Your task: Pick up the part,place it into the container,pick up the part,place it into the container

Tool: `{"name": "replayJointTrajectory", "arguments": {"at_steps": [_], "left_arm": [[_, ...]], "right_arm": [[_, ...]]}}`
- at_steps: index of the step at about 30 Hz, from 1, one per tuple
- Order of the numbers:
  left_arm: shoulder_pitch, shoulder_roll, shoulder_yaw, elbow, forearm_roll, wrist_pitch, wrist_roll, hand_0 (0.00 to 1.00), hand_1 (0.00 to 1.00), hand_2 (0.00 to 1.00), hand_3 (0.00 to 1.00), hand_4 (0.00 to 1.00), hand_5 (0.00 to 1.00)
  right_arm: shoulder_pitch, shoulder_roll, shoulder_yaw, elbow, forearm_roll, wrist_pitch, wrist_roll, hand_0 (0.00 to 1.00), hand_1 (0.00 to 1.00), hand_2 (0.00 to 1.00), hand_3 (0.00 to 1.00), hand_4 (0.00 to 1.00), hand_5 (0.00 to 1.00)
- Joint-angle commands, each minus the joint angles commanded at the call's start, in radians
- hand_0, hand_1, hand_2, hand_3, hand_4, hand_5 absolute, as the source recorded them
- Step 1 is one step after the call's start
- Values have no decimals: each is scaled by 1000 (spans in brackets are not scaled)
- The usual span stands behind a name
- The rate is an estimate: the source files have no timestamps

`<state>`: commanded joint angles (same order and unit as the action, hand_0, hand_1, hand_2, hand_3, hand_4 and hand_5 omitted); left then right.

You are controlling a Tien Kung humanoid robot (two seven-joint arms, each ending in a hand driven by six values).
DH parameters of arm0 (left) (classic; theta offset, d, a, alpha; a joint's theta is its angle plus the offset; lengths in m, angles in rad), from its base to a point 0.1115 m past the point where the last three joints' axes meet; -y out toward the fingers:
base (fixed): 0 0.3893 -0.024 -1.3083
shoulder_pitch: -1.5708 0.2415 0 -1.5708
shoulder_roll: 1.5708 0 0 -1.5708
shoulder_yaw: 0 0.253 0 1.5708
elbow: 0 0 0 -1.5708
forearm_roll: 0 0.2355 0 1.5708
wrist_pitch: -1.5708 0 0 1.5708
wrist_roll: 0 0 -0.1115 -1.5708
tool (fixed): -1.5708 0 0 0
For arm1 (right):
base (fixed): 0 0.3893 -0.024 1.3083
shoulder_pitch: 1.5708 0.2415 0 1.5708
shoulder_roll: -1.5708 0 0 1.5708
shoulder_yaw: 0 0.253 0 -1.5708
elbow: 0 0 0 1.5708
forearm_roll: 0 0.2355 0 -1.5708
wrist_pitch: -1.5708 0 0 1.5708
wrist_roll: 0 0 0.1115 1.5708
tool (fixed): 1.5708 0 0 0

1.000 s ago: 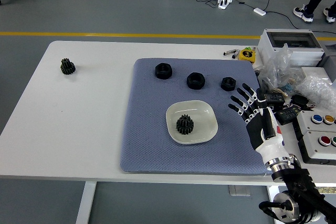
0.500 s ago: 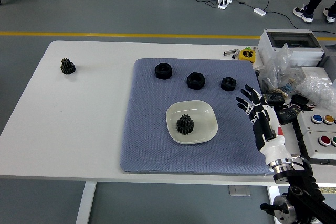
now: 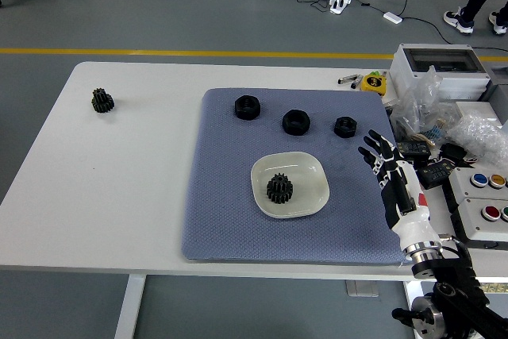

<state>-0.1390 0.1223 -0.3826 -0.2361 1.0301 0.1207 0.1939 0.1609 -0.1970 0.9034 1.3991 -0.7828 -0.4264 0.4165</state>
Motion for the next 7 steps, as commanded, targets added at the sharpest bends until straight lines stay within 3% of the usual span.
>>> {"name": "replayJointTrajectory", "arguments": {"at_steps": [7], "left_arm": [[-2,2,3,-1,-4,-2,0,670,641,642,596,645,589]], "right_arm": [[-2,3,-1,-1,-1,-1,-1,995,863,863,864,998,858]]}}
